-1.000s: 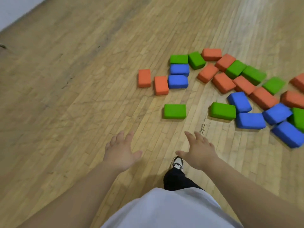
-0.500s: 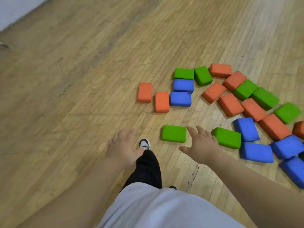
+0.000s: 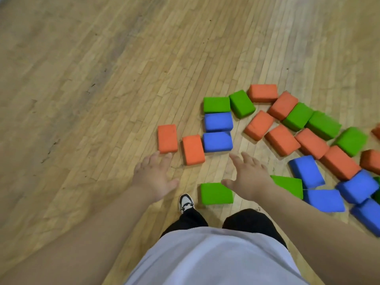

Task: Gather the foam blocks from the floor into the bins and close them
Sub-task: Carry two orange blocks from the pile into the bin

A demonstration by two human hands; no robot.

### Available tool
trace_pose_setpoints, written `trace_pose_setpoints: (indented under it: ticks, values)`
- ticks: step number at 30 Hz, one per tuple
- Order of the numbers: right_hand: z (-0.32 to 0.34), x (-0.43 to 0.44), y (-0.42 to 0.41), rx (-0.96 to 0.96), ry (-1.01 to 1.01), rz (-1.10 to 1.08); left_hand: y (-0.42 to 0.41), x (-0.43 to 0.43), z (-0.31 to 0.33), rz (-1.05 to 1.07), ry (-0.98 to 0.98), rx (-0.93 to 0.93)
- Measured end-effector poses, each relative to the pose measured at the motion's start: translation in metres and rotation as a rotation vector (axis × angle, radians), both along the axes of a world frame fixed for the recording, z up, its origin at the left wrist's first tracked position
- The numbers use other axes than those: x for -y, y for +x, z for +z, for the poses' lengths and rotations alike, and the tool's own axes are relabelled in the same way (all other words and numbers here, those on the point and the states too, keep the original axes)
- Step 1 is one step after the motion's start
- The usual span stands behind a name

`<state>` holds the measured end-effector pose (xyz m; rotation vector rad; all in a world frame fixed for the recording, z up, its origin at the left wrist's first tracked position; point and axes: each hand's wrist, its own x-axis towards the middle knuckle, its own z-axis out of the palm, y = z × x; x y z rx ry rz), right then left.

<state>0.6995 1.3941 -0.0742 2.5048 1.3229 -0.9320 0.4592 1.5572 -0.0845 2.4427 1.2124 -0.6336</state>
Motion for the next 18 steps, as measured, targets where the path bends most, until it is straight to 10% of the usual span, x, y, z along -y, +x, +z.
trace_pose_setpoints:
  ticks: [18]
  values:
    - [-0.089,-0.22,0.183,-0.025,-0.228,0.316,0.133,-0.135,-0.096,0.326,-0.088,-0.054]
